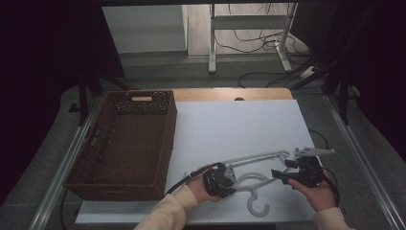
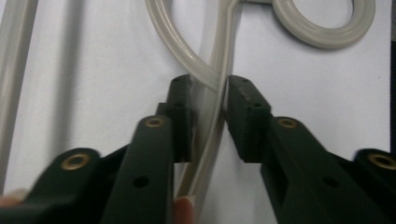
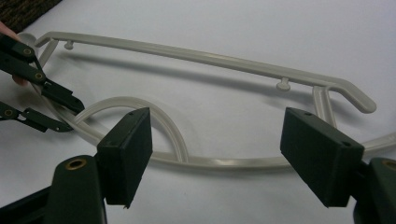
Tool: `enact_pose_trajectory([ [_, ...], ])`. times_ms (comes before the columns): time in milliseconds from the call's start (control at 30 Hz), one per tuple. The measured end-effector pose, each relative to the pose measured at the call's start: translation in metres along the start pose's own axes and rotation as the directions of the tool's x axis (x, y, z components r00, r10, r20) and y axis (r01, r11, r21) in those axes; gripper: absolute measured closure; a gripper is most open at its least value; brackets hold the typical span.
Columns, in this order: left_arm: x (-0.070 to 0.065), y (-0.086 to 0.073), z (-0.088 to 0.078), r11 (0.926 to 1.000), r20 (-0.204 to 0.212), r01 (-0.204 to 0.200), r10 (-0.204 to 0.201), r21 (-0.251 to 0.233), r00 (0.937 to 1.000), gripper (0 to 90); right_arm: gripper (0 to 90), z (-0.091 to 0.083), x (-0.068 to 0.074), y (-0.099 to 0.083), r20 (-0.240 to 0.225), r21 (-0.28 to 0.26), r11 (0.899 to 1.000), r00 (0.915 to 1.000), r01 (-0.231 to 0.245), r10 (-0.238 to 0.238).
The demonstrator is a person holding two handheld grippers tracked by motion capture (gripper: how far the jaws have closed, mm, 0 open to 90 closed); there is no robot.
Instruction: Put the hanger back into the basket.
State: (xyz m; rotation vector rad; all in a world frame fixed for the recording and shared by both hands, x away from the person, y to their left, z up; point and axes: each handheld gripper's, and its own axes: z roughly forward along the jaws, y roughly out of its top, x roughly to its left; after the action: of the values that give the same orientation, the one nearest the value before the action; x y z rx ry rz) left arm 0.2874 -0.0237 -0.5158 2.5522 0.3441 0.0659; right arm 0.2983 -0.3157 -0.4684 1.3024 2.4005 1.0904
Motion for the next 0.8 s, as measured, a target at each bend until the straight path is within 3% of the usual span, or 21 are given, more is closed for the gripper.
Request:
enact_pose_trajectory([
  [267,-0.003,0.005,0.001,0.9989,-0.003,-0.039,0.039,0.028,0.9992,78.0,25.4,-0.001,0.0,0.0,0.003,-0.007,1.0,1.0,-0.006,0.006],
  [367,-0.002,0.007,0.0,0.9987,0.008,-0.024,0.023,0.045,0.9997,80.9,25.4,-0.002,0.0,0.0,0.006,-0.012,1.0,0.9999,-0.013,0.013],
  [667,0.0,0.006,-0.001,0.9993,0.018,-0.013,0.012,0.035,0.9998,81.2,25.9,-0.008,-0.005,0.0,0.027,-0.051,0.998,0.9991,-0.03,0.032],
  [800,0.005,0.004,-0.004,0.9993,0.006,0.037,-0.037,0.004,0.9993,81.2,26.0,-0.015,-0.009,0.0,0.053,-0.097,0.994,0.9974,-0.043,0.048],
])
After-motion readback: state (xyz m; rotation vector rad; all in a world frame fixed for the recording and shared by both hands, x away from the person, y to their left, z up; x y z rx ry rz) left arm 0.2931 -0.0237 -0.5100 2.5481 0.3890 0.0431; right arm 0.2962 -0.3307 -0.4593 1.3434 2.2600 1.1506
